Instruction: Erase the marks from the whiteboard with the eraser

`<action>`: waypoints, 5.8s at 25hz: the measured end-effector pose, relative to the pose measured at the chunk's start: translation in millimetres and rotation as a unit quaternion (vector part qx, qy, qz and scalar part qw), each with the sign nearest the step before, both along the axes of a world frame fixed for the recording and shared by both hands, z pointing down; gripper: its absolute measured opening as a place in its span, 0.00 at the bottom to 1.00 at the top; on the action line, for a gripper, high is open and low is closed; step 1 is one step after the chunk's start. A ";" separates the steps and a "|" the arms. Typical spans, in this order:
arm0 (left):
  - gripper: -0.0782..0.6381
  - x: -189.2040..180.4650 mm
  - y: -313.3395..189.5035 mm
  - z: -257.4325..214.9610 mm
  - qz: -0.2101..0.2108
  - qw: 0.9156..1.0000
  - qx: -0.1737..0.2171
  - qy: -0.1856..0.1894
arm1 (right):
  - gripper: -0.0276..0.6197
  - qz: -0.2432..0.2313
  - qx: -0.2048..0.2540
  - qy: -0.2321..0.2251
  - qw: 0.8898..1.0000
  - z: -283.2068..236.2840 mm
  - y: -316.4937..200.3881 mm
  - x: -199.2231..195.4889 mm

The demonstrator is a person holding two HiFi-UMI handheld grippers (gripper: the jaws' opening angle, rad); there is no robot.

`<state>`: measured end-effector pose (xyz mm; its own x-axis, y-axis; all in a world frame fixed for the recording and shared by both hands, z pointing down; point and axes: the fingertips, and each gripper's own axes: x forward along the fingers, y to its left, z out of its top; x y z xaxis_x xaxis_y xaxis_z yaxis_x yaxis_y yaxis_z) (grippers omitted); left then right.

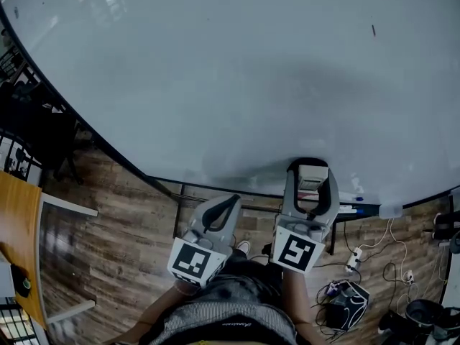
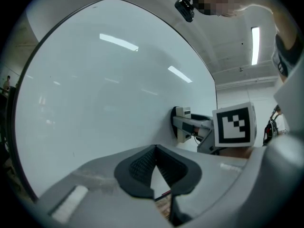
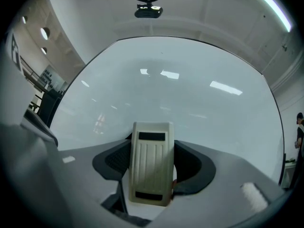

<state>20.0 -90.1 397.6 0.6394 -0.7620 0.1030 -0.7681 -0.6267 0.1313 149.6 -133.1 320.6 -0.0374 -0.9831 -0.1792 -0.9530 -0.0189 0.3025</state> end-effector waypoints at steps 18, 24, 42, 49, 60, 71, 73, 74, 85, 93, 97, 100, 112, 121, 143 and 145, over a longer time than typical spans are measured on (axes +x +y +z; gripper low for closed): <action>0.11 -80.0 -4.9 -4.9 -0.007 1.000 0.001 -0.005 | 0.45 -0.023 0.005 -0.031 0.999 -5.3 -8.9 -99.0; 0.11 -124.2 -10.3 -3.3 -0.008 1.000 -0.001 -0.004 | 0.45 -0.024 0.006 -0.028 0.999 -4.3 -14.9 -144.2; 0.11 -254.4 -11.7 0.2 -0.029 0.999 0.012 -0.008 | 0.45 -0.060 0.009 -0.008 0.998 5.7 -26.6 -288.2; 0.11 -281.2 -10.6 2.3 -0.030 0.999 0.009 -0.011 | 0.45 -0.046 0.009 -0.005 0.999 5.7 -28.7 -303.7; 0.11 -279.6 -8.8 -4.1 -0.021 1.000 0.006 0.005 | 0.45 -0.037 0.013 -0.003 0.999 2.2 -29.4 -307.2; 0.11 -283.7 -5.1 -6.9 -0.035 0.999 0.013 0.004 | 0.45 -0.061 0.012 0.007 0.998 4.0 -30.2 -326.1; 0.11 -282.8 -4.5 -6.5 -0.037 0.999 0.013 0.002 | 0.45 -0.066 0.010 0.012 0.998 4.4 -29.5 -325.1; 0.11 -281.7 -4.6 -7.2 -0.039 0.999 0.013 0.003 | 0.45 -0.069 0.013 0.011 0.997 2.9 -29.0 -324.6; 0.11 -264.2 -11.6 -10.7 -0.066 0.998 0.006 0.006 | 0.45 -0.089 -0.022 0.009 0.996 6.4 -23.6 -304.3; 0.11 -259.0 1.3 -19.2 -0.069 0.997 0.018 0.015 | 0.45 -0.073 -0.005 0.002 0.997 -0.8 -17.9 -276.6; 0.11 -258.6 6.3 -22.9 -0.073 0.997 0.023 0.013 | 0.45 -0.088 -0.002 -0.005 0.996 -2.6 -7.8 -281.1; 0.11 -256.2 5.6 -31.7 -0.076 0.996 0.037 0.013 | 0.45 -0.107 0.003 -0.023 0.994 -5.8 -1.8 -291.0; 0.11 -252.8 2.6 -43.9 -0.099 0.994 0.046 0.009 | 0.45 -0.144 -0.016 -0.044 0.989 -1.6 8.3 -305.2; 0.11 -262.7 -1.5 -49.4 -0.113 0.992 0.063 0.008 | 0.45 -0.184 -0.037 -0.055 0.981 3.9 12.3 -324.7; 0.11 -276.9 -13.0 -47.4 -0.140 0.988 0.059 0.005 | 0.45 -0.222 -0.052 -0.055 0.972 6.7 8.6 -346.3; 0.11 -277.2 -14.6 -47.1 -0.139 0.988 0.059 0.005 | 0.45 -0.224 -0.054 -0.053 0.972 7.3 7.6 -347.8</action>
